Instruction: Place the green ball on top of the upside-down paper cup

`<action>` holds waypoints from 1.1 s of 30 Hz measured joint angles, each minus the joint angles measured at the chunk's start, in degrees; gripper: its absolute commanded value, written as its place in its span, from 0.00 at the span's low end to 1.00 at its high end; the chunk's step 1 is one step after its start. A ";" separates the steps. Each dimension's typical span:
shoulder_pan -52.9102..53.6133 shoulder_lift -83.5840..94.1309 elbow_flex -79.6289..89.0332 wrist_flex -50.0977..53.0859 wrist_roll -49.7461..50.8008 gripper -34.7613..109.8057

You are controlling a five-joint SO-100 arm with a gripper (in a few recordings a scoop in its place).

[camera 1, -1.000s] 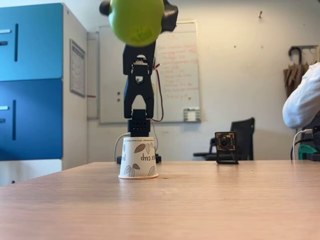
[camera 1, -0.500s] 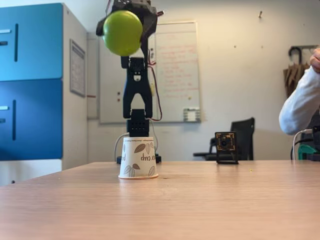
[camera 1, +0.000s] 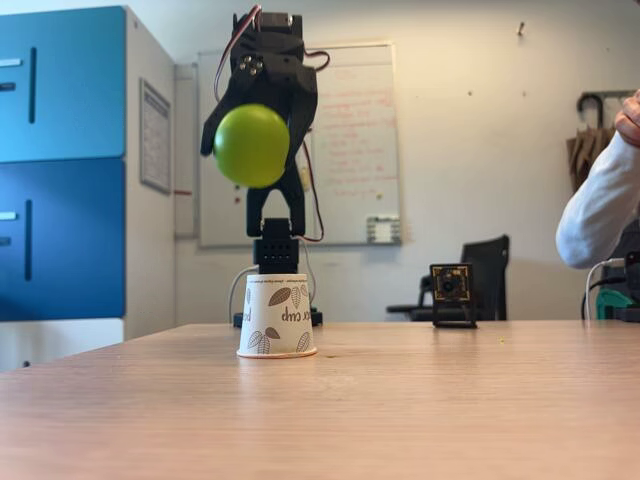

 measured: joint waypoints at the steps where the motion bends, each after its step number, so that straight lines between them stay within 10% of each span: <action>1: -0.35 0.00 0.18 -0.26 0.26 0.43; 33: -1.76 0.26 9.32 -10.28 1.49 0.52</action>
